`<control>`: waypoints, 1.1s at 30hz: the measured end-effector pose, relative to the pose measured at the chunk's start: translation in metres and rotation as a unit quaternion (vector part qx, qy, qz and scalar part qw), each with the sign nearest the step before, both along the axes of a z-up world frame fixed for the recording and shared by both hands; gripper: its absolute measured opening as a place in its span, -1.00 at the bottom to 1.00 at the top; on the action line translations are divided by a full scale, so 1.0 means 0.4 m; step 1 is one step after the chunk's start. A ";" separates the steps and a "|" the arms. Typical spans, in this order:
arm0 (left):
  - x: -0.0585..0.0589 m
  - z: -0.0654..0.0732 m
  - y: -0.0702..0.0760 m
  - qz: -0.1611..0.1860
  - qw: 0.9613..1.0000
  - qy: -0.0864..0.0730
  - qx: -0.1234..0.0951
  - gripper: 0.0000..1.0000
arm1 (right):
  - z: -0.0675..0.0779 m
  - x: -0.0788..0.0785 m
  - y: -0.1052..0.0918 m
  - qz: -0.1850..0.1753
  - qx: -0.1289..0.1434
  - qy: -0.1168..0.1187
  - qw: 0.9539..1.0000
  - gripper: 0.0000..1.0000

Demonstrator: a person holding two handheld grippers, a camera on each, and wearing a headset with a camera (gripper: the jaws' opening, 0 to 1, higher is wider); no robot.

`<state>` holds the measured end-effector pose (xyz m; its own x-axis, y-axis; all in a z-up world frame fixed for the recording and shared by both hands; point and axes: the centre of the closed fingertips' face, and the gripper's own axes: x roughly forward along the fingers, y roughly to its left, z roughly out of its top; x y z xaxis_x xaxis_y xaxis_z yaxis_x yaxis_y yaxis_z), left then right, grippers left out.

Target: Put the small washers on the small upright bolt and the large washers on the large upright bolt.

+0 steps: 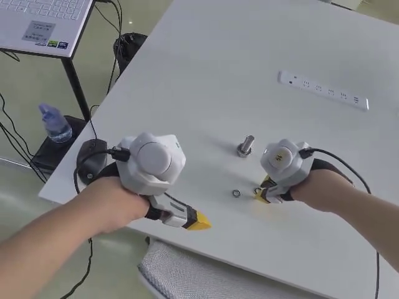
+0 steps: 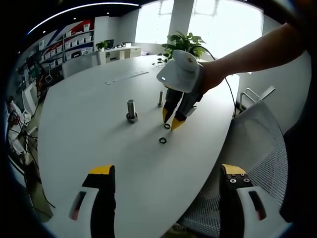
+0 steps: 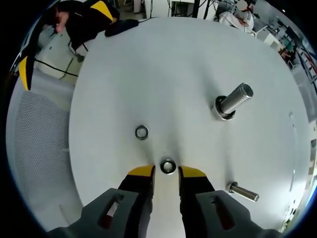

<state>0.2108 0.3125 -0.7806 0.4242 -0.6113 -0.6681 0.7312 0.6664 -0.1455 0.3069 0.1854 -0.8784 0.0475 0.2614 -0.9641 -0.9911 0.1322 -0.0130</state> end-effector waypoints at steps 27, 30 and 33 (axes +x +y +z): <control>-0.018 0.000 -0.002 -0.001 1.000 0.007 0.001 0.63 | -0.002 0.008 0.002 0.010 -0.038 -0.001 0.999 -0.73; -0.021 -0.002 0.000 -0.001 1.000 0.009 0.004 0.62 | -0.004 0.006 0.003 0.011 -0.035 -0.002 0.999 -0.73; -0.025 -0.006 0.001 -0.001 1.000 0.011 0.005 0.62 | -0.002 0.006 0.003 0.006 -0.030 0.002 1.000 -0.73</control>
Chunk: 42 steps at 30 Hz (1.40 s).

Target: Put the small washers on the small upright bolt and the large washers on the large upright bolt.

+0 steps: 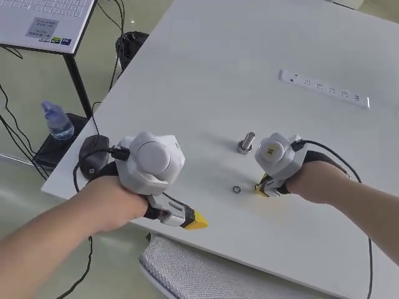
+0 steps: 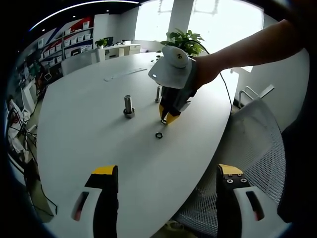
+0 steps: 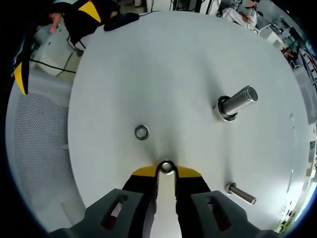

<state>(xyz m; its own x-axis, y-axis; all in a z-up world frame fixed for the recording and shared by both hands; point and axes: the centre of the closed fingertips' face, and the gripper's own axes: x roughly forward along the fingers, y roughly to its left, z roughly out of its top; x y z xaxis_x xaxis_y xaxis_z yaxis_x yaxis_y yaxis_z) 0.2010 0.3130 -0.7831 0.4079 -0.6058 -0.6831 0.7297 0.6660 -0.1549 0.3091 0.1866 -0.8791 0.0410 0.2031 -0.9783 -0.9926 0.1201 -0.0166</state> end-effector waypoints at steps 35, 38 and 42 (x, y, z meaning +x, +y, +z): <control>0.025 0.007 -0.016 0.002 1.000 -0.013 -0.006 0.86 | 0.087 0.024 -0.141 -0.052 0.002 0.003 0.999 -0.74; 0.026 0.009 -0.019 0.001 1.000 -0.013 -0.006 0.87 | 0.096 0.032 -0.155 -0.057 0.002 0.002 0.998 -0.74; 0.028 0.015 -0.031 0.000 1.000 -0.012 -0.019 0.97 | 0.110 0.046 -0.172 -0.066 0.003 0.001 0.998 -0.74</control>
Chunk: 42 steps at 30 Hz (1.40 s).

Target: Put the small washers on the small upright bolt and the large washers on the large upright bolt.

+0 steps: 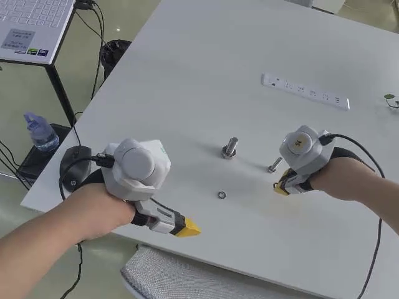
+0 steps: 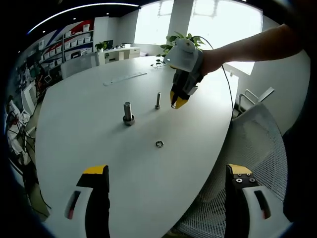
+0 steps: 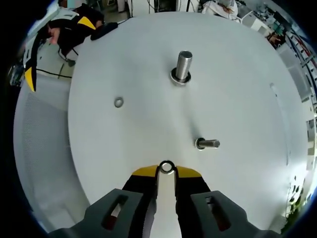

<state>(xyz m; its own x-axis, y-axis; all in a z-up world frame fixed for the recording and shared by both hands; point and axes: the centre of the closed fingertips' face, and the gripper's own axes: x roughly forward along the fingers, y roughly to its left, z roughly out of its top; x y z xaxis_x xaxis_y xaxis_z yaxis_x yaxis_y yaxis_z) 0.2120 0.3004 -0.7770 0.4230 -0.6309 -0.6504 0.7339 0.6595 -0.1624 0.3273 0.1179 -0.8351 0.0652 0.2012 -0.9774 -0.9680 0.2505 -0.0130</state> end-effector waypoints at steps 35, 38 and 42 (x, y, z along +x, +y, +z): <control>0.011 -0.022 0.007 0.006 1.000 0.008 0.015 0.86 | 0.079 0.143 0.013 -0.005 0.013 -0.023 1.000 -0.74; 0.017 -0.021 0.010 0.008 1.000 0.004 0.018 0.80 | 0.077 0.144 0.020 -0.001 0.014 -0.023 1.000 -0.74; 0.020 -0.022 0.011 0.009 1.000 0.003 0.019 0.83 | 0.072 0.149 0.025 0.003 0.013 -0.021 1.000 -0.74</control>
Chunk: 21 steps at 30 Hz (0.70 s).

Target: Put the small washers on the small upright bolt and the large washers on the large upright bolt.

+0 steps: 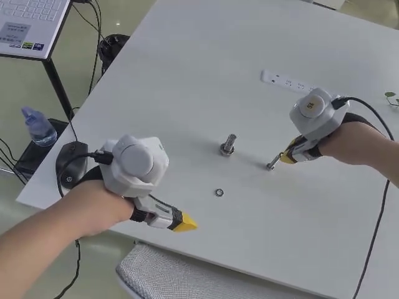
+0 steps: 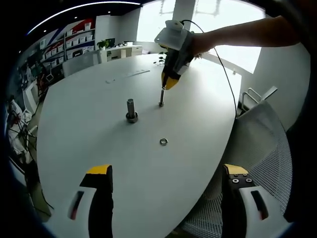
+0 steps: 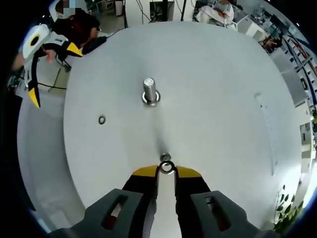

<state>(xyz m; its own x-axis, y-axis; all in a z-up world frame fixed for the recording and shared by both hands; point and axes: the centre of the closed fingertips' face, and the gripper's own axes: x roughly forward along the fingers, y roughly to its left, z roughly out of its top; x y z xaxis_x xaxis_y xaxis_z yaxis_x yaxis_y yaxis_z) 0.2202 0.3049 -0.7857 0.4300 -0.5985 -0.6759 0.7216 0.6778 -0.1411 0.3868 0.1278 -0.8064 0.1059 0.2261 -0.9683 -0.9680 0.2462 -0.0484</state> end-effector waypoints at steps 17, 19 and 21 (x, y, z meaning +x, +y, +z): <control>0.002 0.001 -0.003 0.000 1.000 -0.008 -0.010 0.99 | -0.023 0.010 0.004 0.008 -0.012 0.004 1.000 -0.74; 0.001 0.000 -0.003 -0.001 1.000 -0.005 -0.011 0.99 | -0.023 0.007 0.006 0.007 -0.011 0.005 1.000 -0.74; -0.002 -0.002 -0.003 -0.002 1.000 -0.003 -0.010 0.98 | -0.022 0.005 0.007 0.007 -0.012 0.005 1.000 -0.74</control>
